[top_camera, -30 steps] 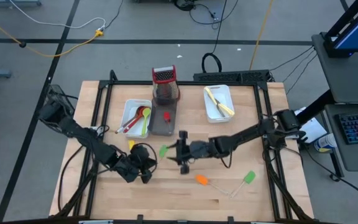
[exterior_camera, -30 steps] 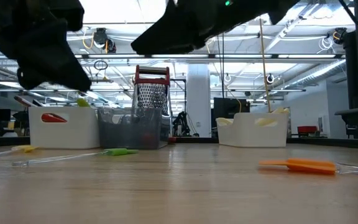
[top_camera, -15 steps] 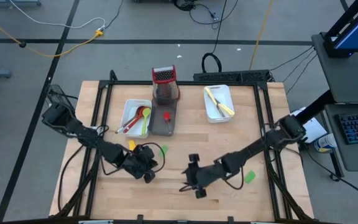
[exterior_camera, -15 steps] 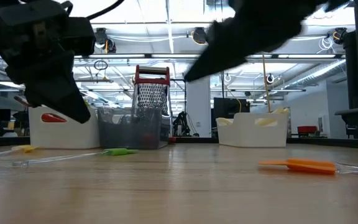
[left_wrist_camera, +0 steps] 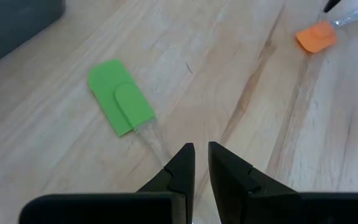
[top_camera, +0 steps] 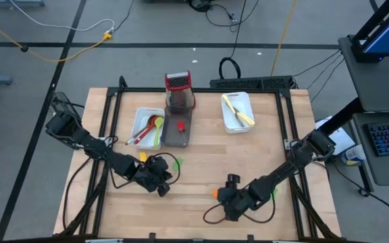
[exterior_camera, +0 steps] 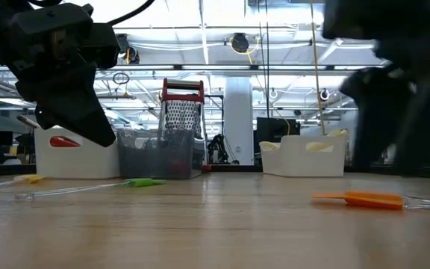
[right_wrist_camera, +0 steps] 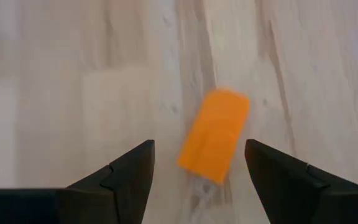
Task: Pick & Place Kitchen Items
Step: Put the orange spatula into the black bin
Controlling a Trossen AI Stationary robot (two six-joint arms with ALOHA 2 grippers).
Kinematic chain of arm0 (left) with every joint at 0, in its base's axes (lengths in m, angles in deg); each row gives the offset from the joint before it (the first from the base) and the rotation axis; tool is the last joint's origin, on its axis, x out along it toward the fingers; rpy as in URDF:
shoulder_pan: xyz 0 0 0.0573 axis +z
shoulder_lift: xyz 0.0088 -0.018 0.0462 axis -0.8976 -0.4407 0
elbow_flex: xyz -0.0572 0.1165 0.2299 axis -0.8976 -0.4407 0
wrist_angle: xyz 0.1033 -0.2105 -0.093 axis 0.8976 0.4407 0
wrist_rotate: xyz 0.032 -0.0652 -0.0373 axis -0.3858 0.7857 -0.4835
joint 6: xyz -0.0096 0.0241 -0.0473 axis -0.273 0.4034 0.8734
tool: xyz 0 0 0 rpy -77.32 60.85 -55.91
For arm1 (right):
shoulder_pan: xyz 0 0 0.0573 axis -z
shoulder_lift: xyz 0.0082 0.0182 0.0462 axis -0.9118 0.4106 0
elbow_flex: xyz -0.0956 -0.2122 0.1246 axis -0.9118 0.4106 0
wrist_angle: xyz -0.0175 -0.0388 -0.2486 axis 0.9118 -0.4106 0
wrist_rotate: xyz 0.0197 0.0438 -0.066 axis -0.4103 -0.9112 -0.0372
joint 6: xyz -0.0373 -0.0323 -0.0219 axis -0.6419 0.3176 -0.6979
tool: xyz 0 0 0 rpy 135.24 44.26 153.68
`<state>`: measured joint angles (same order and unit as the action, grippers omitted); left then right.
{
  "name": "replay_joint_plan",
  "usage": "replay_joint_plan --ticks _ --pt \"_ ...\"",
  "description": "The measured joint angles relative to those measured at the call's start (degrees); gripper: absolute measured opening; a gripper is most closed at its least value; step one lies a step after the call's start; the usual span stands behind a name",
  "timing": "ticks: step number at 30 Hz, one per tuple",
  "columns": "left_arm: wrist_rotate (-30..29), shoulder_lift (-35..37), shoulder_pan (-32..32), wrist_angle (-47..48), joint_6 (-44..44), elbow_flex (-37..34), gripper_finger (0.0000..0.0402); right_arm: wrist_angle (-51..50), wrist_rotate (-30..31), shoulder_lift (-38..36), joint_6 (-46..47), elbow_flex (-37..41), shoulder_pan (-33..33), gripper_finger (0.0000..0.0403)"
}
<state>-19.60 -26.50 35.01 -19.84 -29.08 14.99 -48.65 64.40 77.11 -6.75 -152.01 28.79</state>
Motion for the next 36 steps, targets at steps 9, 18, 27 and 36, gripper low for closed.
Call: replay_joint_plan --ticks 9,18,27,36 --pt "0.0 0.0 0.0 0.0 0.0 0.0 0.0047 10.4 6.0 3.4 2.4 5.6 -0.6 0.0243" --pt "0.0 0.0 0.0 -0.1 0.1 0.0 0.0047 11.4 11.0 3.7 2.3 12.0 -0.2 0.0214" --pt "0.0 0.0 0.0 -0.1 0.1 0.0 0.0047 19.7 11.3 3.6 6.0 19.2 0.1 0.0071" --pt "0.0 0.0 0.0 -0.1 0.1 0.0 0.0047 23.9 14.6 3.9 5.7 20.2 0.3 0.0001"
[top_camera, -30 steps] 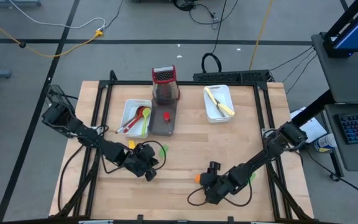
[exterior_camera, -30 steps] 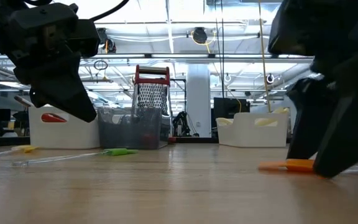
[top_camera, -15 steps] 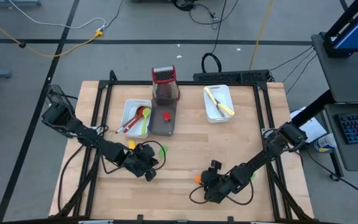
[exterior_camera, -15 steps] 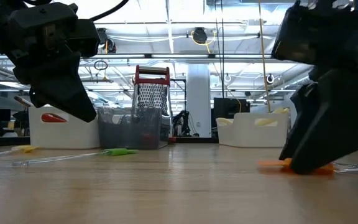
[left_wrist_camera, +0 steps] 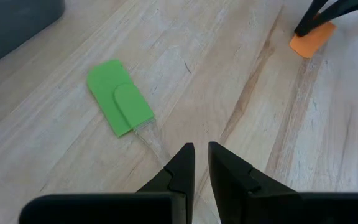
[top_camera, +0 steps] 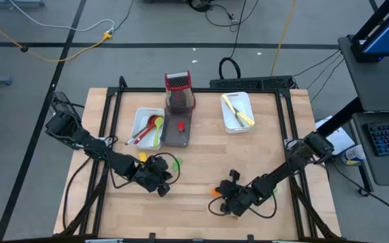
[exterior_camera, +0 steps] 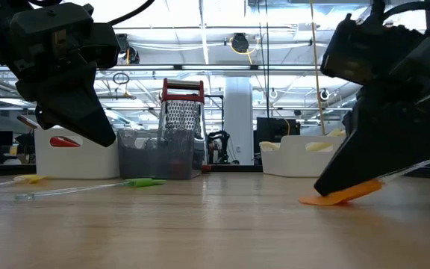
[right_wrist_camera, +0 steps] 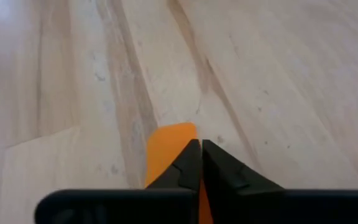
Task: Pick & Place Kitchen Items
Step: Put the orange spatula into the black bin
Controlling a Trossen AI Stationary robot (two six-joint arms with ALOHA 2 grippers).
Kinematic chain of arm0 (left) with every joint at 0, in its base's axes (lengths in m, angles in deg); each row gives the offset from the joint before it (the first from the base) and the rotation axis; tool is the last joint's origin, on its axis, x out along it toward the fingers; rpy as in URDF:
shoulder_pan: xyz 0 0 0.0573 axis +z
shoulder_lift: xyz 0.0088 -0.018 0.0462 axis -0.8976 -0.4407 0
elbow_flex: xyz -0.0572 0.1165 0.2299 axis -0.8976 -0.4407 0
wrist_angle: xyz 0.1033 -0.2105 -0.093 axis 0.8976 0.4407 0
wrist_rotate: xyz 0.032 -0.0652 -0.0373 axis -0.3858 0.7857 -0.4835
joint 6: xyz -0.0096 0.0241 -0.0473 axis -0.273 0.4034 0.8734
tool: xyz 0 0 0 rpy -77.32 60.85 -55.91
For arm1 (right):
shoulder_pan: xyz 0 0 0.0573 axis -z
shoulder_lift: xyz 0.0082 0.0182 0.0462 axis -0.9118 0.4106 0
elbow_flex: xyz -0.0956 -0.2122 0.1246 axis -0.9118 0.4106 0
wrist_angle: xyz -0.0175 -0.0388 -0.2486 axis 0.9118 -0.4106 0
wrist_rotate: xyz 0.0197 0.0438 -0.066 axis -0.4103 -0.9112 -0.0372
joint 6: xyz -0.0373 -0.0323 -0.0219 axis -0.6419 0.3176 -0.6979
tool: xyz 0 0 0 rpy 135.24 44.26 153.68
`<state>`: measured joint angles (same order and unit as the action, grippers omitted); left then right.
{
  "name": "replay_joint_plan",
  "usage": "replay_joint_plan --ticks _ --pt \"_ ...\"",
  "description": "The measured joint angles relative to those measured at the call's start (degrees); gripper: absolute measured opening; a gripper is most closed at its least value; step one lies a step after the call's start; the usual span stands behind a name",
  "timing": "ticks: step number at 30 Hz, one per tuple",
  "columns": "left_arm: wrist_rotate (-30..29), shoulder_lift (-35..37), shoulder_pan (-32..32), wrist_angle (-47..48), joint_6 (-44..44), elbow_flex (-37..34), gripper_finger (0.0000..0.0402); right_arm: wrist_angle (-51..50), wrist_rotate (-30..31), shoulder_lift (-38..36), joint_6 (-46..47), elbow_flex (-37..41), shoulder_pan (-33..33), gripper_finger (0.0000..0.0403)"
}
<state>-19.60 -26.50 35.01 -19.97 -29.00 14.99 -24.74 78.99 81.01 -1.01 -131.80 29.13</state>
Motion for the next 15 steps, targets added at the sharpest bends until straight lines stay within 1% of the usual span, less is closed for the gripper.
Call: replay_joint_plan --ticks 2,5,8,11,15 --pt "0.0 0.0 0.0 0.0 0.0 0.0 0.0047 1.3 -1.0 0.0 -0.1 0.0 0.0 0.0001" --pt "0.0 0.0 0.0 0.0 0.0 0.0 0.0047 2.1 -4.4 -0.1 -1.5 0.0 -0.2 0.0001" --pt "0.0 0.0 0.0 0.0 0.0 0.0 0.0047 2.5 -5.1 -0.1 -3.6 0.0 -0.9 0.0003" --pt "0.0 0.0 0.0 0.0 0.0 0.0 0.0047 3.0 -5.1 -0.9 -3.6 0.0 -1.4 0.0023" --pt "0.0 0.0 0.0 0.0 0.0 0.0 0.0047 3.6 -5.5 -3.2 -6.1 0.0 -1.4 0.0069"
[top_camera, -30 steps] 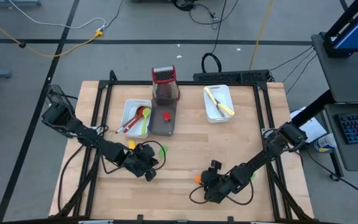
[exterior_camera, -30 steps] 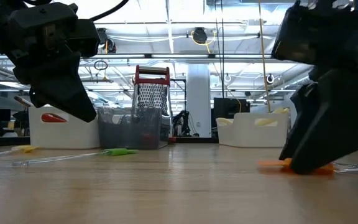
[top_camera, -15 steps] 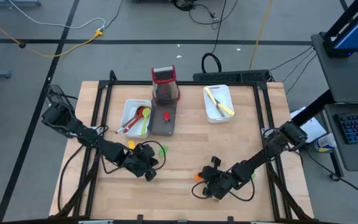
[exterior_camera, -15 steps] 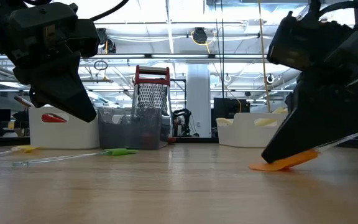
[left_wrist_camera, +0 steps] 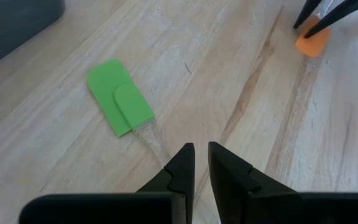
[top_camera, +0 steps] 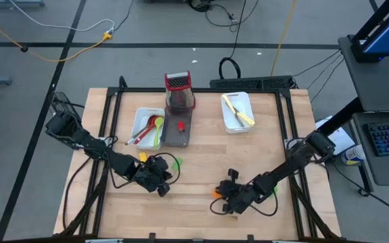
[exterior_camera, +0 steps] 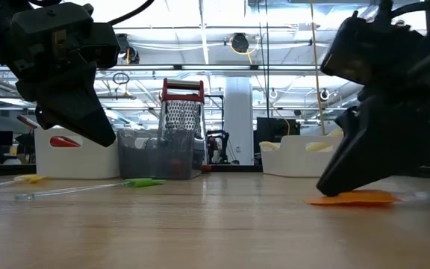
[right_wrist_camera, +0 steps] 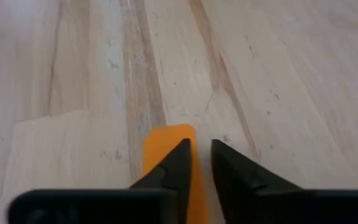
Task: Pick & Place Kitchen Items
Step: Put the orange spatula into the black bin
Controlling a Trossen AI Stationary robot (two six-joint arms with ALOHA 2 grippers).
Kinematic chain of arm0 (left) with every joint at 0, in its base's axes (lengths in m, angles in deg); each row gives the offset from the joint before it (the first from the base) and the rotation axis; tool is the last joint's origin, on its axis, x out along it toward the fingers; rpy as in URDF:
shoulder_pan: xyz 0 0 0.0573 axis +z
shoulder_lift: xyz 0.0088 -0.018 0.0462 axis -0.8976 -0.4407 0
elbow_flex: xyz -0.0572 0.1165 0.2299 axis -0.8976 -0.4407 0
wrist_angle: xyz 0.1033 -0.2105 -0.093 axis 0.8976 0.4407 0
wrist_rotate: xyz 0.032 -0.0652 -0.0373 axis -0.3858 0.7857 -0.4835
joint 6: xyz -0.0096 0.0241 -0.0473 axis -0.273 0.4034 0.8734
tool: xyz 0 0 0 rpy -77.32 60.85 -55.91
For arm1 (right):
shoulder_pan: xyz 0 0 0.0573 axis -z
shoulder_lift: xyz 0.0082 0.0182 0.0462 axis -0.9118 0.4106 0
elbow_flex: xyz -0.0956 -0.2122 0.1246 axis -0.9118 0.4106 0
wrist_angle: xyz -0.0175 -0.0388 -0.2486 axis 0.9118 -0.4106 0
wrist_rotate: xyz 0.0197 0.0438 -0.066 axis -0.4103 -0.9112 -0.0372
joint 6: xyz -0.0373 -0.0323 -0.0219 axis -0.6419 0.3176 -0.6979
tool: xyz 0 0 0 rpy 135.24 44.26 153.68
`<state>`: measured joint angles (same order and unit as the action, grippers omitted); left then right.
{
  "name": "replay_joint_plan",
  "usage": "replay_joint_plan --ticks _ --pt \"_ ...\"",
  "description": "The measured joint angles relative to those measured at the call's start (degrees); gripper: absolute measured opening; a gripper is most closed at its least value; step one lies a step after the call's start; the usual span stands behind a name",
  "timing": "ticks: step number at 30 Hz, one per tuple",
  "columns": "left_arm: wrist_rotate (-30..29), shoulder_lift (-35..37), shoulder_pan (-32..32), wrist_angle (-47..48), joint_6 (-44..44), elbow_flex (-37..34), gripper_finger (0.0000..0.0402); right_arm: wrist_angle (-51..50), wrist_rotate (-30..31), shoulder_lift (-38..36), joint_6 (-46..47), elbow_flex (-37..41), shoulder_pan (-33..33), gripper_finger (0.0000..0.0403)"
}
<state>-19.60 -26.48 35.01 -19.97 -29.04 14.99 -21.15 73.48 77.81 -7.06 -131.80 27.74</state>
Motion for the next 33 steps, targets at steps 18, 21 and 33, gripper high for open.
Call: replay_joint_plan --ticks 18,21,33 --pt "0.0 0.0 0.0 0.0 0.0 0.0 0.0047 -6.7 -10.0 -9.5 4.0 0.2 -0.7 0.0162" --pt "0.0 0.0 0.0 0.0 0.0 0.0 0.0047 -6.6 -11.0 -9.5 1.7 0.1 -0.8 0.0162" --pt "0.0 0.0 0.0 0.0 0.0 0.0 0.0047 -6.2 -14.1 -14.5 -6.9 0.1 -0.8 0.0162"
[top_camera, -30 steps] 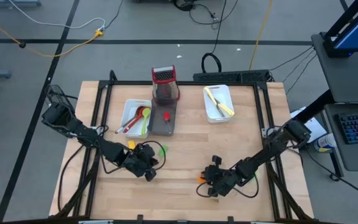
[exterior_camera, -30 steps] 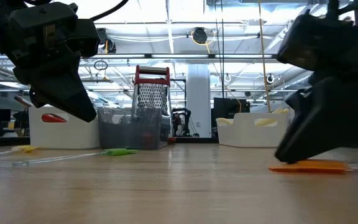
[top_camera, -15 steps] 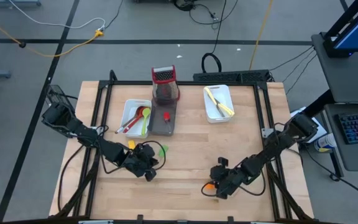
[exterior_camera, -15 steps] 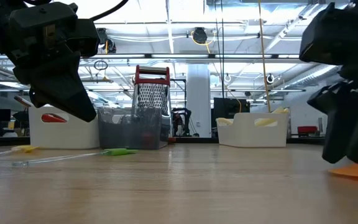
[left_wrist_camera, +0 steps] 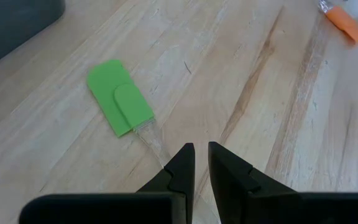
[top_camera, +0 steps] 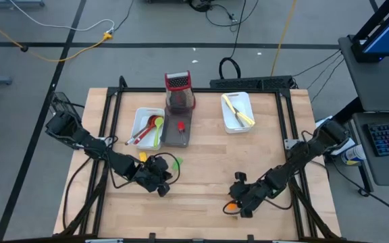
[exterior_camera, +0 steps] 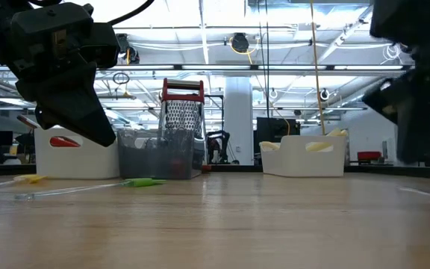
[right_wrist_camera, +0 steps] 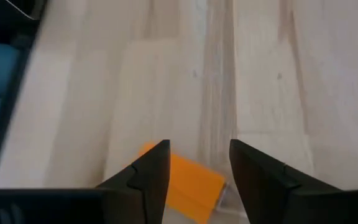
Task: Pick & Place Kitchen Items
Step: Put the orange spatula into the black bin
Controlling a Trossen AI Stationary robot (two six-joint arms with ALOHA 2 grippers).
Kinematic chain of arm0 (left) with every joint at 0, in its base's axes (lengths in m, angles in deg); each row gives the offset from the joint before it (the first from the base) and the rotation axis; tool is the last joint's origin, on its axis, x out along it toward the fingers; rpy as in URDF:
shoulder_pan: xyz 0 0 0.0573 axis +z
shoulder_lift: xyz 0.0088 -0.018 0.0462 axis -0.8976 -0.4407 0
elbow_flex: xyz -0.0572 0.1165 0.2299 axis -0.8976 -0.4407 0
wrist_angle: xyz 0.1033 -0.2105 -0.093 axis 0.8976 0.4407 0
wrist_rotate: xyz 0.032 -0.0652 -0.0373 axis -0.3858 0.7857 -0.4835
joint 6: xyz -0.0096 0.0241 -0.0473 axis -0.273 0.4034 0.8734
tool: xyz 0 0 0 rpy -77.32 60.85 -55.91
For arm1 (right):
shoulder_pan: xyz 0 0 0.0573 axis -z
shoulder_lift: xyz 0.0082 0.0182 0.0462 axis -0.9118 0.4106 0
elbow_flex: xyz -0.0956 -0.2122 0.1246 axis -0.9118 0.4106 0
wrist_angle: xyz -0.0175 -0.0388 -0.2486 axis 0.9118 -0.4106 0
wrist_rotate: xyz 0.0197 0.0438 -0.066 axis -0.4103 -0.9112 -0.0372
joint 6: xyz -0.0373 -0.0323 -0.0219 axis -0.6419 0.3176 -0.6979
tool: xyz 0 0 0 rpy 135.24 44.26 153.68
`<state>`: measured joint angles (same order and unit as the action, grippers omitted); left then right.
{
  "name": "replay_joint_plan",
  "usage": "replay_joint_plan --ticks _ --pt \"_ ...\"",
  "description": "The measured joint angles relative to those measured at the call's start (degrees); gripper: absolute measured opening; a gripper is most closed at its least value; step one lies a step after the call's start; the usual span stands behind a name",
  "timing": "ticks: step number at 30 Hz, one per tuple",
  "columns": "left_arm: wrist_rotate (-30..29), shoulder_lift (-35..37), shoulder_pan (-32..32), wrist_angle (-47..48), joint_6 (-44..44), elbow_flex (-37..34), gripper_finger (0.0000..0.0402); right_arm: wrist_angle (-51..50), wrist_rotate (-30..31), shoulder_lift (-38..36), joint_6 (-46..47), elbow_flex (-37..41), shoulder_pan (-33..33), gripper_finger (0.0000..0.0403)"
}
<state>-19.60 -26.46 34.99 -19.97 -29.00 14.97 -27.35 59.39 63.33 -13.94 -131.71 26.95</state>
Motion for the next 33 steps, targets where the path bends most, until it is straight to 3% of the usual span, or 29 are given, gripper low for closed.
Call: replay_joint_plan --ticks 7,33 --pt "0.0 0.0 0.0 0.0 0.0 0.0 0.0047 0.3 1.5 -3.8 -0.6 0.0 0.0 0.0162" --pt "0.0 0.0 0.0 0.0 0.0 0.0 0.0047 0.2 2.9 -3.7 -0.6 -0.1 0.1 0.016"
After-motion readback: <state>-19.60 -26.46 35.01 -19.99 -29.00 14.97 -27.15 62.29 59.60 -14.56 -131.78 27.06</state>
